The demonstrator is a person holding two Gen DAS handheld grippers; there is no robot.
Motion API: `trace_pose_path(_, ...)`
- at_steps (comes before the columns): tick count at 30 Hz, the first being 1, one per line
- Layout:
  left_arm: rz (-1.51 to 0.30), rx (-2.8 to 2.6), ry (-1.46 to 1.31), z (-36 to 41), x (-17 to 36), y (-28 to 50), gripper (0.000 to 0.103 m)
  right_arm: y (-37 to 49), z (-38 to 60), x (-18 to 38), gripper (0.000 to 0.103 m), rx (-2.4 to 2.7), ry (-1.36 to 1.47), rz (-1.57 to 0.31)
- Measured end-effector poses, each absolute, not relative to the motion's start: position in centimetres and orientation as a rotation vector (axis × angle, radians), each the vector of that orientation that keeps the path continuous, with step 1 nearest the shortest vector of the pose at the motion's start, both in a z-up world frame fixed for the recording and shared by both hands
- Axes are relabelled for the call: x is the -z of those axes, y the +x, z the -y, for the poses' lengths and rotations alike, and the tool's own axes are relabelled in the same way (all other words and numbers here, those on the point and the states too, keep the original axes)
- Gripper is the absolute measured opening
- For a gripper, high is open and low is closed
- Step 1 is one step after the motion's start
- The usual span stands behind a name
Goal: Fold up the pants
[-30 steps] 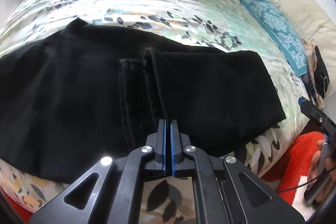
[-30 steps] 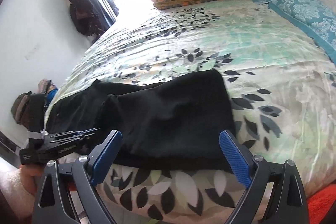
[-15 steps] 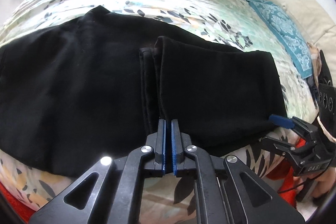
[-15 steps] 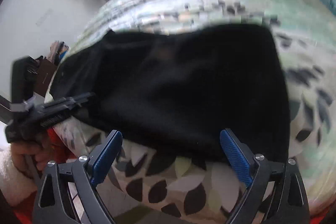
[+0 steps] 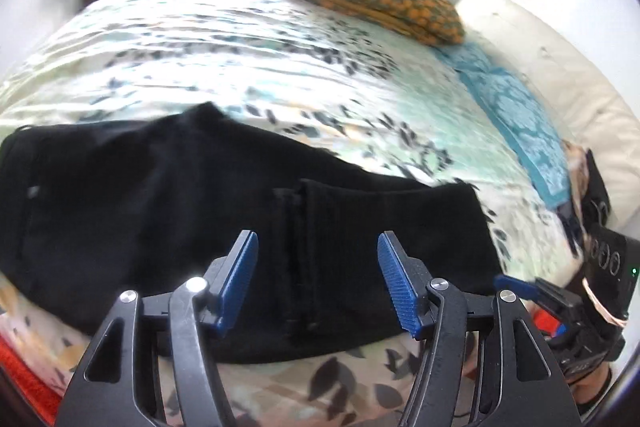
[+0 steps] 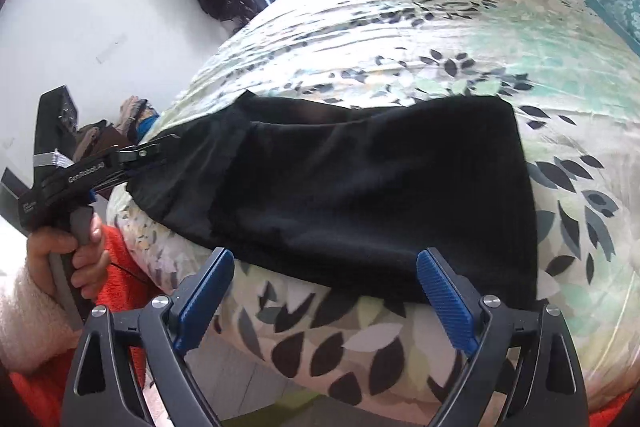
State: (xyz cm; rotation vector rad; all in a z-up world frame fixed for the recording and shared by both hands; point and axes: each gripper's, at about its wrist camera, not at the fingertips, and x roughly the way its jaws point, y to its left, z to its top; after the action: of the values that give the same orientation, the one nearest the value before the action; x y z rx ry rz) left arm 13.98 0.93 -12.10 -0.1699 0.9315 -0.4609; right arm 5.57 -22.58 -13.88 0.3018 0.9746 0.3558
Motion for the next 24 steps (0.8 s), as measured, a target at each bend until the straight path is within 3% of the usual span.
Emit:
trace_pose_path(3,-0.993,0.548,-0.077,2.5,14.5,14.0,0.067,6.1,21.0,15.3,0.093,-0.357,0.256,-1.040)
trace_pose_path(6,-1.118,0.526,0.050,4.4,18.5,14.3,0.066,6.7,20.5,19.3,0.091,-0.340,0.267,-1.239)
trace_pose_path(8,-1.059,0.518,0.105,4.4,17.6,13.3,0.068,6.1,20.5,18.2,0.091,-0.317,0.229,-1.191)
trace_pose_path(10,-1.036,0.511,0.111,4.0,16.5,12.7,0.079,5.3,20.3,15.5,0.091,-0.315,0.175,-1.069)
trace_pose_path(13,-0.989,0.479,0.088,2.3,15.3,12.5,0.084,5.2,20.4,13.7,0.096,-0.254,0.127,-0.946)
trace_pose_path(17,-1.008,0.389,-0.017,-2.0,14.2,13.1,0.084,7.9,20.4,19.0,0.100,-0.143,0.117,-1.174)
trace_pose_path(24,-0.946,0.081,-0.223,-14.7,12.3,14.4,0.090,6.2,17.8,14.2,0.100,-0.126,0.017,-0.973)
